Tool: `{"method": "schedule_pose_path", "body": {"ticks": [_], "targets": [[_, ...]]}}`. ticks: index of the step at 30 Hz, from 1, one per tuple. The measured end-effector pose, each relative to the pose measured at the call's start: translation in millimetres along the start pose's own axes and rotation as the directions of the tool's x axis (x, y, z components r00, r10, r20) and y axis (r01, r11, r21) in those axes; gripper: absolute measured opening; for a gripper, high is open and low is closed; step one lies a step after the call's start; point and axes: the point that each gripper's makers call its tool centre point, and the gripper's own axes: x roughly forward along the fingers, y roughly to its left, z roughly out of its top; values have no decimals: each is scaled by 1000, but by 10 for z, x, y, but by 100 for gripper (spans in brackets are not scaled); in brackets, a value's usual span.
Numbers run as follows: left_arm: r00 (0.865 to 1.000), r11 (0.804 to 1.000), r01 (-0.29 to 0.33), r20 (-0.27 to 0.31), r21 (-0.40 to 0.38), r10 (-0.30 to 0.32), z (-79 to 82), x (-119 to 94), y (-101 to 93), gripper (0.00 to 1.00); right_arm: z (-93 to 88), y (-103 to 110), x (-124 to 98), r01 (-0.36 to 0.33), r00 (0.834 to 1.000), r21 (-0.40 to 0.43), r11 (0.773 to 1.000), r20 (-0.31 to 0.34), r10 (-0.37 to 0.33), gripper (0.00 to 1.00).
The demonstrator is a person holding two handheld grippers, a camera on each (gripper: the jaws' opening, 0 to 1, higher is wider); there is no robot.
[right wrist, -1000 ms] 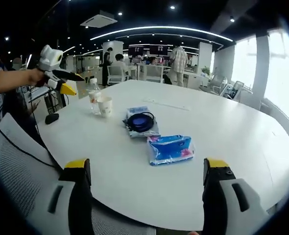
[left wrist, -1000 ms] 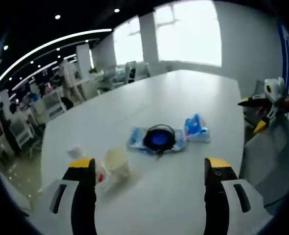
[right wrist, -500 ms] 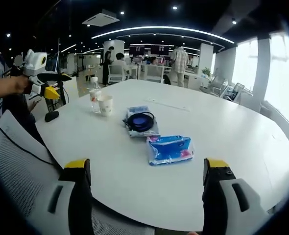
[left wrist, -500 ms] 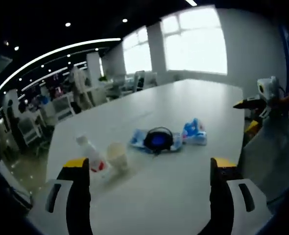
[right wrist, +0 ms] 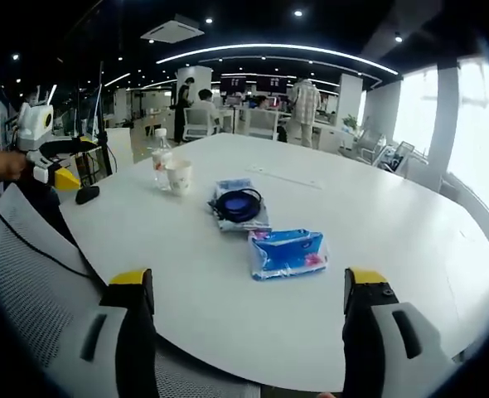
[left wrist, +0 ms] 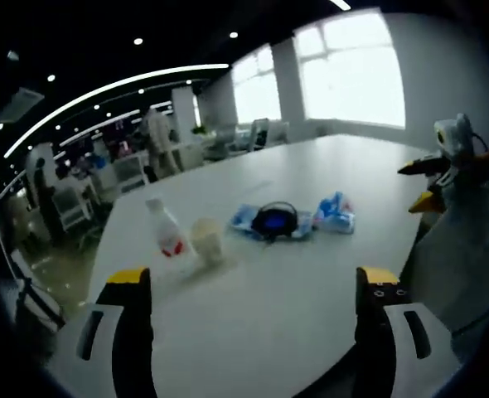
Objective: Arrange the tabletop items into an orderly group along one side of the table until the central work area is clear of visible clutter.
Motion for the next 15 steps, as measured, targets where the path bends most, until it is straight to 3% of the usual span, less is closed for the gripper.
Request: {"method": "schedule_pose_path", "body": {"ticks": [4,12,15], "targets": [[999,999,-21,29,-37,22,4,-22,-48,100,3,5,-1,1,1000,-9,1000,2,-1,95],[998,999,-47,29,2,47,-29,0,2,100,-18,34,9,-4,1000,-54,999,-10,3,95],[999,999,-31,26,-10,31,-27,5,-31,100,-17,30,6,-2,1000,-54,999,-9,1,95]]}}
